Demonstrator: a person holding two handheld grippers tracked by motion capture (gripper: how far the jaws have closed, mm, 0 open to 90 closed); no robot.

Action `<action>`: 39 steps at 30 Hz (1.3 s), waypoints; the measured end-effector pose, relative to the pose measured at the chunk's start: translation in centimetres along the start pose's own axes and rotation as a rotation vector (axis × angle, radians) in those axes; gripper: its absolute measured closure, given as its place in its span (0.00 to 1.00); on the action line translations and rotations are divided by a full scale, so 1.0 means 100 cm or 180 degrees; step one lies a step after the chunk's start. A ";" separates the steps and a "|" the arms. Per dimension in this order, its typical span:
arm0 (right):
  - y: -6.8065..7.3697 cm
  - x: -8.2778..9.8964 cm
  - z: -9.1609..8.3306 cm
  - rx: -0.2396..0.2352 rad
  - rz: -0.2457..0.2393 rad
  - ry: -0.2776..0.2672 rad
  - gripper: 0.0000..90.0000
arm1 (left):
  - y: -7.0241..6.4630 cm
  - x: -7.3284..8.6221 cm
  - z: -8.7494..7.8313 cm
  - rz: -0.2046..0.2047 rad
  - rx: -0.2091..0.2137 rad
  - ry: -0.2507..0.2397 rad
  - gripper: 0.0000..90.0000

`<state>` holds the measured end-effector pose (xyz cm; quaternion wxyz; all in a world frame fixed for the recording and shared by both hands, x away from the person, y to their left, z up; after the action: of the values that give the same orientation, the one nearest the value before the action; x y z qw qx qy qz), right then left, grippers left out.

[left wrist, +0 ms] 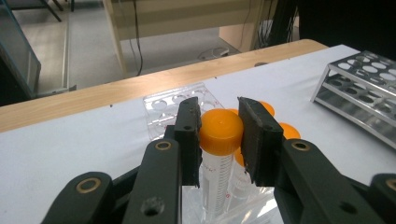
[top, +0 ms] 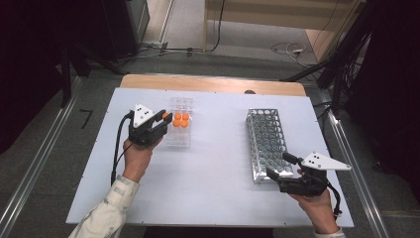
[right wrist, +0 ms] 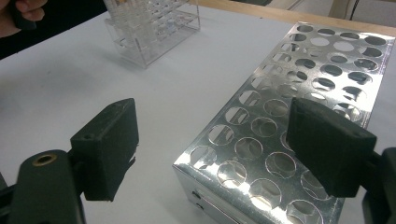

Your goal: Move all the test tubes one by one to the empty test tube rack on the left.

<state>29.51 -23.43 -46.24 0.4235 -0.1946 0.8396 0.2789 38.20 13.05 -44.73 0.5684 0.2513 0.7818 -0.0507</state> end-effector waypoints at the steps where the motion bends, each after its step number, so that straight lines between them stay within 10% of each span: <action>1: 0.000 0.000 0.000 0.0004 -0.0004 0.0003 0.17 | -0.001 0.001 0.001 0.0014 -0.0004 0.0013 0.78; 10: 0.000 0.001 0.000 0.0009 -0.0001 0.0016 0.17 | -0.003 0.004 0.003 0.0017 0.0012 0.0039 0.77; 21: -0.001 0.000 0.000 0.0019 0.0016 0.0003 0.17 | -0.002 0.005 -0.004 -0.0062 -0.0099 0.0055 0.50; 39: -0.016 0.001 0.002 0.0152 0.0094 -0.0031 0.17 | -0.012 0.012 -0.018 -0.0206 0.0075 0.0042 0.33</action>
<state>30.44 -24.52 -46.90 0.4279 -0.1706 0.8468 0.2660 35.86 13.03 -45.42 0.5583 0.2329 0.7926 -0.0766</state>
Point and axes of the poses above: each handheld gripper's, and its own axes: z roughly forward along the jaws, x roughly out of its underside, y roughly to its left, the point moved 8 cm from there along z, roughly forward along the jaws, and after that the axes turned 14 degrees about z, right-handed, at the moved point
